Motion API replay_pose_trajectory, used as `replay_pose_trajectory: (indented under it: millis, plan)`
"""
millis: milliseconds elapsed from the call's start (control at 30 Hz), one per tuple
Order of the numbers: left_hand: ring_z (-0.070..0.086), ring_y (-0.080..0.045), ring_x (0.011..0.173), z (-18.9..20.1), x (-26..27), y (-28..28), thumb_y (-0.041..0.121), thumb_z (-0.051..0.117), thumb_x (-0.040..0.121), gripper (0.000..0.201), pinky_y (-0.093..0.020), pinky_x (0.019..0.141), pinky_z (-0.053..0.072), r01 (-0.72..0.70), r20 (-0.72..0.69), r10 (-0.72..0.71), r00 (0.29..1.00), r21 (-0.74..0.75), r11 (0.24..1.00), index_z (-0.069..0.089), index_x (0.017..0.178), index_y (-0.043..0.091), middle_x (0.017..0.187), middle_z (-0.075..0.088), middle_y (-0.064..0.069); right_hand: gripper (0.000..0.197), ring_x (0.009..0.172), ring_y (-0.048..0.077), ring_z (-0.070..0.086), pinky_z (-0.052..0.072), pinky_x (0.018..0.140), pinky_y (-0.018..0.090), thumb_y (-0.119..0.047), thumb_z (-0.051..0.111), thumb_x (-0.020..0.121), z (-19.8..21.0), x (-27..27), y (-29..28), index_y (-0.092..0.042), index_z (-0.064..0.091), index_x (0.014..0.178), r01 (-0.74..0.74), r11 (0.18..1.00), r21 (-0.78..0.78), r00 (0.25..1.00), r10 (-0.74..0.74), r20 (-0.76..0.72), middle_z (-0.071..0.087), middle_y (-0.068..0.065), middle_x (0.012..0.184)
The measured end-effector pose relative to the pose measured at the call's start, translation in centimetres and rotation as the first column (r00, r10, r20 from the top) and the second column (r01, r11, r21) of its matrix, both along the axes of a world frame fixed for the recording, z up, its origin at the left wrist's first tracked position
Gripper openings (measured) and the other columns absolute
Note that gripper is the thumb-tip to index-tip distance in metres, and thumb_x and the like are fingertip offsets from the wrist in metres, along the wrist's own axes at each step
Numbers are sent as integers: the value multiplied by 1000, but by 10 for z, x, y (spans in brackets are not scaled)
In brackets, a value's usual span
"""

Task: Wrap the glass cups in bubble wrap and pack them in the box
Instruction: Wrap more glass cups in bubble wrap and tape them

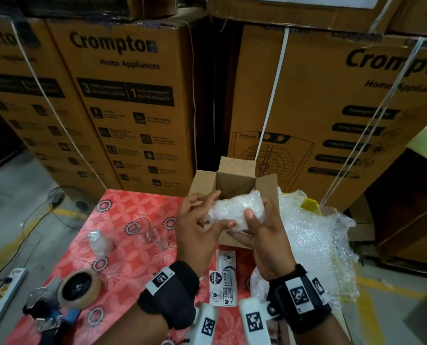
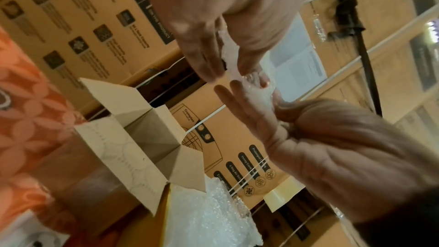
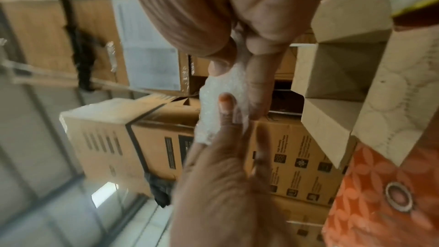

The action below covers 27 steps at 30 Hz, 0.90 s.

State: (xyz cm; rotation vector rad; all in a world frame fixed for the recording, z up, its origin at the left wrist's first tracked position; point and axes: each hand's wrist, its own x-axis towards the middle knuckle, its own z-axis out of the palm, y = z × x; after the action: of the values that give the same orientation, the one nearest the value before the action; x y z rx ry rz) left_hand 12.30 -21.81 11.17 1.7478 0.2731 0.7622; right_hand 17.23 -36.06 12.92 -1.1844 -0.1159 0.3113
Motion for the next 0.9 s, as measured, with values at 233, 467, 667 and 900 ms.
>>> replay_pose_trajectory:
  millis: [233, 467, 667, 900]
  plan:
    - [51, -17, 111, 4, -23, 12, 0, 87, 83, 55, -13, 93, 50, -192, 278, 102, 955, 316, 929, 73, 133, 21, 121, 47, -14, 14, 101, 31, 77, 65, 81, 43, -10, 65, 103, 9, -16, 19, -13, 65, 116, 63, 994, -93, 991, -51, 124, 79, 6, 109]
    - [58, -4, 133, -5, -41, 28, 14, 63, 107, 41, -34, 110, 54, 74, -1, -74, 997, 23, 997, 63, 145, 27, 147, 59, 7, 24, 108, 44, 73, 65, 77, 39, -2, 62, 102, 4, -26, 41, 3, 63, 125, -76, 996, 43, 996, 77, -33, 75, 24, 117]
    - [62, -10, 131, 3, -55, 55, 16, 80, 96, 61, -40, 104, 58, 304, -68, -314, 947, -123, 945, 56, 151, 27, 145, 58, 7, 31, 109, 39, 73, 57, 97, 53, -9, 61, 104, -8, -38, 58, -6, 58, 135, -166, 985, 52, 982, 170, -82, 73, 25, 122]
    - [68, 1, 108, 0, -70, 92, 9, 100, 66, 58, -15, 85, 56, 143, -90, -145, 985, -27, 989, 73, 111, 34, 115, 71, 18, 50, 120, 45, 66, 56, 101, 47, 0, 70, 91, -22, -41, 78, 8, 52, 137, -221, 949, 225, 903, 286, -320, 63, 35, 135]
